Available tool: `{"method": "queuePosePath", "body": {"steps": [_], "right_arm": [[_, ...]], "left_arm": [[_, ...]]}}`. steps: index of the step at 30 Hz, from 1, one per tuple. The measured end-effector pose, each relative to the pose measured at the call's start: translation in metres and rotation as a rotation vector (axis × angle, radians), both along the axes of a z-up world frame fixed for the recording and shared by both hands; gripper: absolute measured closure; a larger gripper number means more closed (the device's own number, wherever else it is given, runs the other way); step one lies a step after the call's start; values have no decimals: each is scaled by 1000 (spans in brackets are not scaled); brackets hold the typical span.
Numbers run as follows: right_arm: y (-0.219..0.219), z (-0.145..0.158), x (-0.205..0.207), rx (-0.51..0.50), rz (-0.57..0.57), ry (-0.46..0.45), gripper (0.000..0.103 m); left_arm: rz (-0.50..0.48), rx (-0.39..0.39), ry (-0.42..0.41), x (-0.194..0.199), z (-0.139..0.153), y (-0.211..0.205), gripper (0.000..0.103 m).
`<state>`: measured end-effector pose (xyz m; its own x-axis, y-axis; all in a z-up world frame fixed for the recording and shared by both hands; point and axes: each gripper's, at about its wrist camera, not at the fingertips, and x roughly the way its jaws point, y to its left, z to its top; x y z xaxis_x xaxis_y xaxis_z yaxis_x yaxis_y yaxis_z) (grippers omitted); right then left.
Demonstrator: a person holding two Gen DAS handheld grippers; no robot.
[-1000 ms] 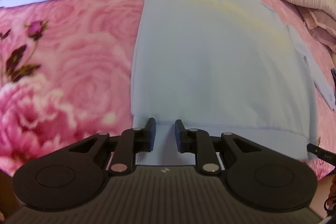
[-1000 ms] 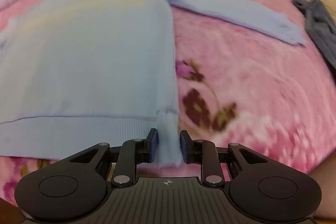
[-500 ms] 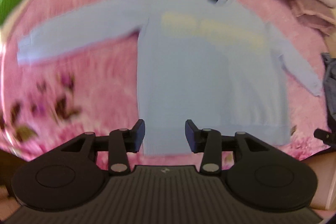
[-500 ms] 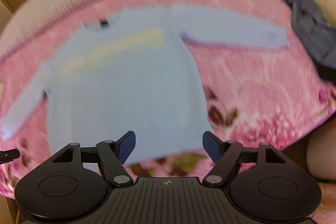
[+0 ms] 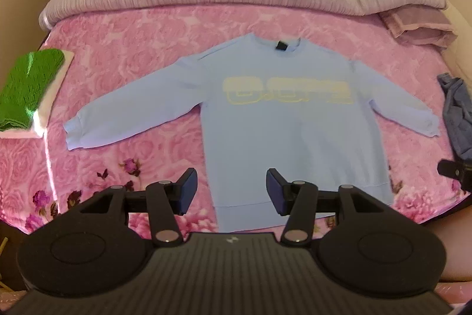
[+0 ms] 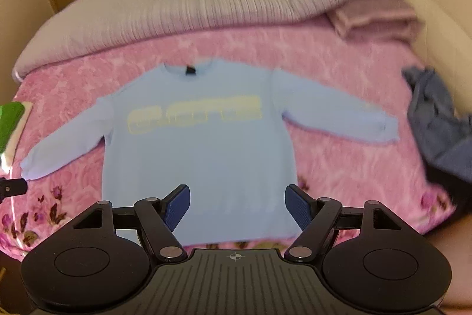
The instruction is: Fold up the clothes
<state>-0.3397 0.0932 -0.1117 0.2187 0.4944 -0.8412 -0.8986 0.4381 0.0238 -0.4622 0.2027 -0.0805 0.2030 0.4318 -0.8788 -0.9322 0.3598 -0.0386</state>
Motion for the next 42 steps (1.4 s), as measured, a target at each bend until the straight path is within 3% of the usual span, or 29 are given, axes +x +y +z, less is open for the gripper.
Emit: {"method": "queuePosePath", "body": {"steps": [7, 19, 30, 42], "right_arm": [[-25, 0, 36, -27, 118, 29, 28], [-83, -3, 115, -132, 139, 108, 28], [-102, -26, 110, -236, 268, 130, 28], [-99, -20, 107, -215, 283, 101, 28]], "left_arm": [[111, 9, -17, 37, 7, -45, 56], [241, -52, -12, 109, 0, -133, 56], [256, -85, 64, 139, -9, -160, 55], [262, -76, 74, 140, -5, -166, 55]]}}
